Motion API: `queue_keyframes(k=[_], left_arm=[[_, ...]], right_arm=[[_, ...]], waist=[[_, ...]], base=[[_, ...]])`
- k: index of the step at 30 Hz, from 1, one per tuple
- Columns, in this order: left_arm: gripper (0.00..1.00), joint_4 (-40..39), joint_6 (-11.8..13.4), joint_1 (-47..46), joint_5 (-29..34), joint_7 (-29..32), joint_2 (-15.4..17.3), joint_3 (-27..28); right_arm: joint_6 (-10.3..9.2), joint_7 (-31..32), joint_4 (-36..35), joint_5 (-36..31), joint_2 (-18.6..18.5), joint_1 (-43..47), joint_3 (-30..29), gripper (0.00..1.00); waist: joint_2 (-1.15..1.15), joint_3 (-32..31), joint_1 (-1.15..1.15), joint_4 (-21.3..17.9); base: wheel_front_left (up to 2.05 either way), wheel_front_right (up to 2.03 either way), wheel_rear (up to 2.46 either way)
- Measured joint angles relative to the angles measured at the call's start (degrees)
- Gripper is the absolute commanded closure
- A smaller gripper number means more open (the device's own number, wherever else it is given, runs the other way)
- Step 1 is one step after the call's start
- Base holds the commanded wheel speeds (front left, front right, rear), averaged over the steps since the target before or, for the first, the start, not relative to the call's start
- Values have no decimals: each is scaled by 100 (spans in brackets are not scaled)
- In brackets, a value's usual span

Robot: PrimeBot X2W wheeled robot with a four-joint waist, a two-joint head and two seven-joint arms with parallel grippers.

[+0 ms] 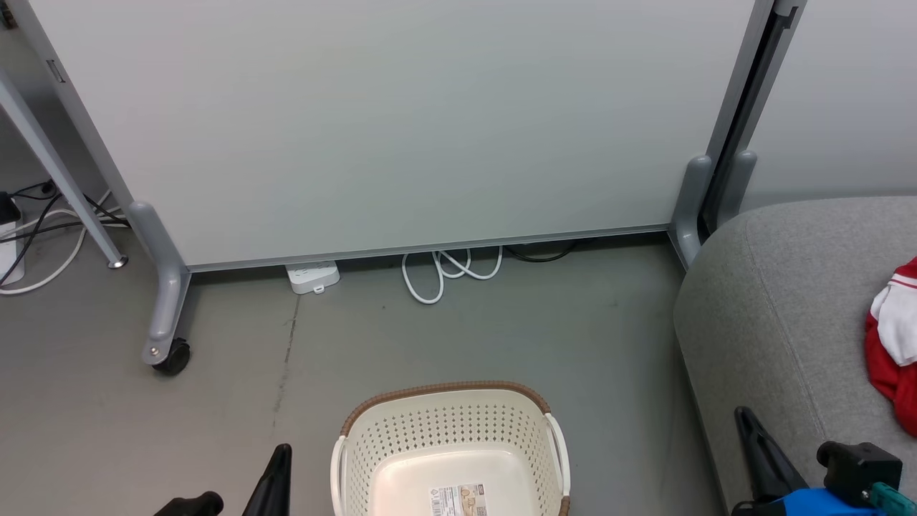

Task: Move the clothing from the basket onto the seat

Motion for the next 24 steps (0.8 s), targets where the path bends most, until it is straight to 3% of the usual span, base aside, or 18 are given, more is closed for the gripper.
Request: queue_keyframes(k=[24], left_arm=[[100, -277, 0, -101, -2193, 578, 4, 396]], right_arm=[[-1, 177, 245, 2472, 91, -285, -120, 100]], waist=[[0, 37, 0, -73]], base=[[0, 0, 0]])
